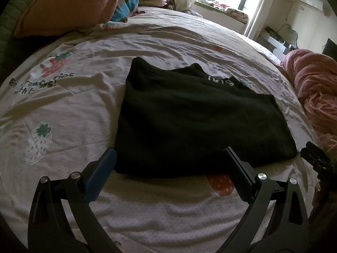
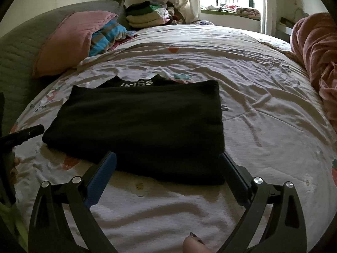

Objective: Fold small clothes
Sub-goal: 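Smooth the folded black shirt with both open tools pressing its edges, then grasp the side edge of the black shirt with both tools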

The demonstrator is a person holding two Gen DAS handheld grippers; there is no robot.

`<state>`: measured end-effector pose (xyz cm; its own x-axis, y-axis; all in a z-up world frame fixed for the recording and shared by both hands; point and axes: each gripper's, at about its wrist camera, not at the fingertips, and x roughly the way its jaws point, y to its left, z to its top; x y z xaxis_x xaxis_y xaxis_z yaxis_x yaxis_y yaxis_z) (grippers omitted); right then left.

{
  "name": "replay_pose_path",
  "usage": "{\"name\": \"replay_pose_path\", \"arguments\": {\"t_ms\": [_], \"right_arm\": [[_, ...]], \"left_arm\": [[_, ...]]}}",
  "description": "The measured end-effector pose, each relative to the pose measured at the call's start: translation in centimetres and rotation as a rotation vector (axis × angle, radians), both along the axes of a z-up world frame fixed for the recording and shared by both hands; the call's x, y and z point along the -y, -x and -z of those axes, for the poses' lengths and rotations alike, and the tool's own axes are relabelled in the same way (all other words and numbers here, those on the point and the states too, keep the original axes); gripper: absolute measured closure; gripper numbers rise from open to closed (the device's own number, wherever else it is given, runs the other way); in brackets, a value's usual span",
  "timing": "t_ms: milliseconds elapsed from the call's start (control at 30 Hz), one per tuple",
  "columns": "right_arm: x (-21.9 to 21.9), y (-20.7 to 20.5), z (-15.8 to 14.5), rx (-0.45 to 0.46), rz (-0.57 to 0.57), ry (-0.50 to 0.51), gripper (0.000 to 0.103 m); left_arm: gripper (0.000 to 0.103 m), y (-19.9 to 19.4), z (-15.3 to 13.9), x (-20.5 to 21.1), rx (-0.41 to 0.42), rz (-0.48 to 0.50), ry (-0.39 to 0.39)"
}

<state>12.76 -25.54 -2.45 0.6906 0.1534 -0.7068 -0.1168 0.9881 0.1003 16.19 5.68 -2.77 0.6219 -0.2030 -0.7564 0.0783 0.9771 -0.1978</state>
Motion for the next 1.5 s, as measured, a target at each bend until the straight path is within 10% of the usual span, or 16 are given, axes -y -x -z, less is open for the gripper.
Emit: {"name": "replay_pose_path", "arguments": {"t_ms": [833,1500], "right_arm": [[-15.0,-2.0,1.8,-0.006,-0.340,0.102,0.005],[-26.2,-5.2,6.4,0.035,-0.503,0.437,0.005]], "left_arm": [[0.010,-2.2,0.3,-7.4,-0.031,-0.214,-0.010],[0.010,-4.4,1.5,-9.0,-0.075,-0.264,-0.038]]}}
